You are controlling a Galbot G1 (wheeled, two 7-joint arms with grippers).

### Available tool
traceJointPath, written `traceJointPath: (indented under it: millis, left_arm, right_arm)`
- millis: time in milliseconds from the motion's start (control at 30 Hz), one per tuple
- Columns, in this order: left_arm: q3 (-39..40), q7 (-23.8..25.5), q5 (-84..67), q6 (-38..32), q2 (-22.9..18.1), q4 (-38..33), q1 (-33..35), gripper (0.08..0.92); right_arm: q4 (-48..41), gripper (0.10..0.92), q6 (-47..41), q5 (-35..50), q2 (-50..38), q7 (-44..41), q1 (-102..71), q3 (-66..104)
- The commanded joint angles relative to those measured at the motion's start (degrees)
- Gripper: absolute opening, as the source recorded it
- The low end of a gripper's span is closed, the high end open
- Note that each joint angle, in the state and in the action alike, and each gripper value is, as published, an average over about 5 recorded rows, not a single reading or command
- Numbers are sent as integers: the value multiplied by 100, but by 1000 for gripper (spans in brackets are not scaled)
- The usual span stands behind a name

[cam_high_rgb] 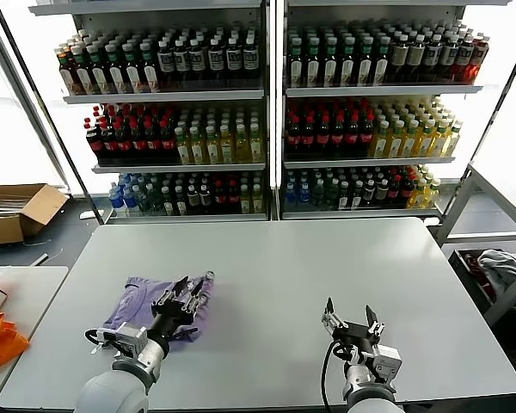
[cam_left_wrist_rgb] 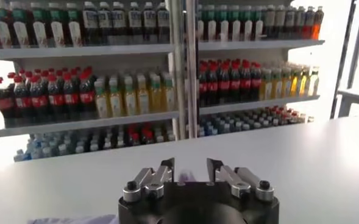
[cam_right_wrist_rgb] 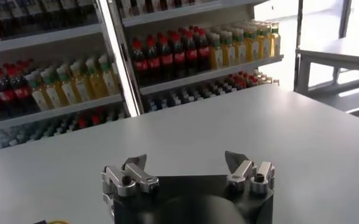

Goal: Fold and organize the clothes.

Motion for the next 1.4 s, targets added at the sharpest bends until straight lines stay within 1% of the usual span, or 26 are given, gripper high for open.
traceJointPath:
  millis: [33, 167, 300, 400, 467, 600, 700, 1100, 1233, 1400]
  left_arm:
    - [-324, -132, -657, -345, 156, -214, -22, 498]
    - [-637, -133, 219, -242, 360, -154, 363, 619]
    - [-825, -141, 685, -134, 326, -102, 658, 732]
    - [-900, -272, 760, -101, 189, -38, 689, 798]
    - [-932, -352, 789, -86, 91, -10, 719, 816]
    - [-996, -397, 809, -86, -60, 6, 830, 822]
    - [-1045, -395, 837, -88, -99, 24, 864, 823]
    - [-1370, -132, 868, 20, 58, -48, 1126, 823]
    - [-1477, 203, 486, 127, 277, -105, 1221, 822]
    - [-1991, 1003, -63, 283, 823, -80, 1597, 823]
  right_arm:
    - [-241, 823, -425, 1563, -12, 89, 650, -418]
    - [-348, 823, -539, 2665, -28, 205, 1216, -839]
    - [-559, 823, -546, 3557, 54, 497, 1728, -1380]
    - [-866, 823, -542, 3859, 105, 595, 1944, -1730]
    - [-1077, 823, -539, 3903, 137, 613, 2004, -1869]
    - [-1504, 823, -537, 3805, 241, 717, 2078, -2077]
    - [-1741, 823, -539, 3627, 317, 841, 2153, -2217]
    - [-2154, 823, -535, 3418, 611, 867, 2465, -2170]
    - [-2198, 823, -535, 3410, 659, 878, 2488, -2084]
    - [-2223, 823, -536, 3399, 652, 872, 2511, -2030]
